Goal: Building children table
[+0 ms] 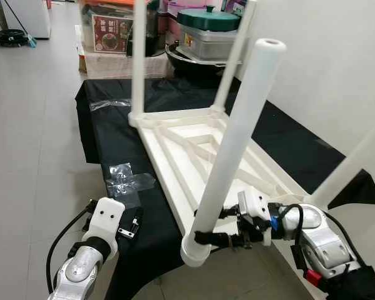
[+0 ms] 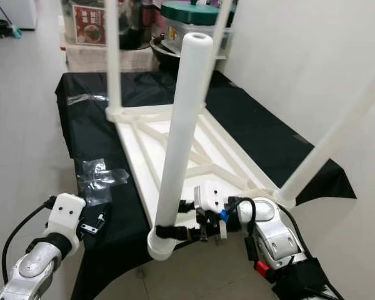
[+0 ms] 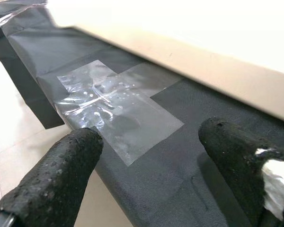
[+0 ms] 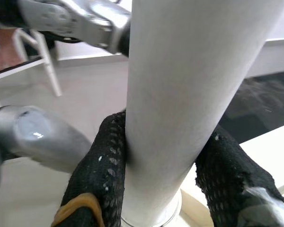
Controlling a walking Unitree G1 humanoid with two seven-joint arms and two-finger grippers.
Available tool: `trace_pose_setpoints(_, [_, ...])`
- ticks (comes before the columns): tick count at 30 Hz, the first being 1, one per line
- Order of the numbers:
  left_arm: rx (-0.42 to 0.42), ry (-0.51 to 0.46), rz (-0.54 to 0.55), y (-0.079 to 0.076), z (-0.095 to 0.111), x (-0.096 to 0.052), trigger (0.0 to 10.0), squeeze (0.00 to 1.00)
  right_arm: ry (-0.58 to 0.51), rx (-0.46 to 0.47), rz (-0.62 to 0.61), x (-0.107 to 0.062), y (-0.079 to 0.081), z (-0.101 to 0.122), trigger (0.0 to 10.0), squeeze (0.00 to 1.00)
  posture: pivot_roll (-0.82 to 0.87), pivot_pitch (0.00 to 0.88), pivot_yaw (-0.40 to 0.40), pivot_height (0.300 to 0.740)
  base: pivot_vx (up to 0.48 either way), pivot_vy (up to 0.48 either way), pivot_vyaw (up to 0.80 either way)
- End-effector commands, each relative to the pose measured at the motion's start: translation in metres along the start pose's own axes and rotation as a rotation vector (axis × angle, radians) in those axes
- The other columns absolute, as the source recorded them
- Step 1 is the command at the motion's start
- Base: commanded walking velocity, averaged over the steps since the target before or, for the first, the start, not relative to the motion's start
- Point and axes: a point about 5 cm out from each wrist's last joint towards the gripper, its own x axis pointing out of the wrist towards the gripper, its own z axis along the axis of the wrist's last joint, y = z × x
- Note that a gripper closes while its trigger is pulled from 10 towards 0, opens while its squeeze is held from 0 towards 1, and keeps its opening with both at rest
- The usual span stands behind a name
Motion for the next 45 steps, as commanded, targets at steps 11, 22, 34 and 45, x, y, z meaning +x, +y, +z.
trace_pose_setpoints(11, [0.022, 0.008, -0.013, -0.001, -0.002, 0.001, 10.0, 0.0, 0.097, 0.038, 0.105, 0.033, 0.001, -0.018, 10.0, 0.0, 0.12, 0.0, -0.142, 0.74, 0.0, 0.0, 0.0])
trace_pose_setpoints(22, [0.019, 0.007, -0.019, -0.006, -0.002, 0.003, 10.0, 0.0, 0.032, 0.033, -0.447, 0.033, -0.057, -0.01, 10.0, 0.0, 0.1, 0.0, -0.141, 0.74, 0.0, 0.0, 0.0])
trace_pose_setpoints(34, [0.021, 0.011, -0.023, -0.008, -0.004, 0.004, 10.0, 0.0, 0.035, 0.021, -0.429, 0.041, -0.057, -0.016, 10.0, 0.0, 0.1, 0.0, -0.149, 0.74, 0.0, 0.0, 0.0])
trace_pose_setpoints(45, [0.02, 0.01, -0.027, -0.01, -0.004, 0.005, 10.0, 0.0, -0.021, 0.041, -0.599, 0.035, -0.076, -0.008, 10.0, 0.0, 0.09, 0.0, -0.147, 0.74, 0.0, 0.0, 0.0])
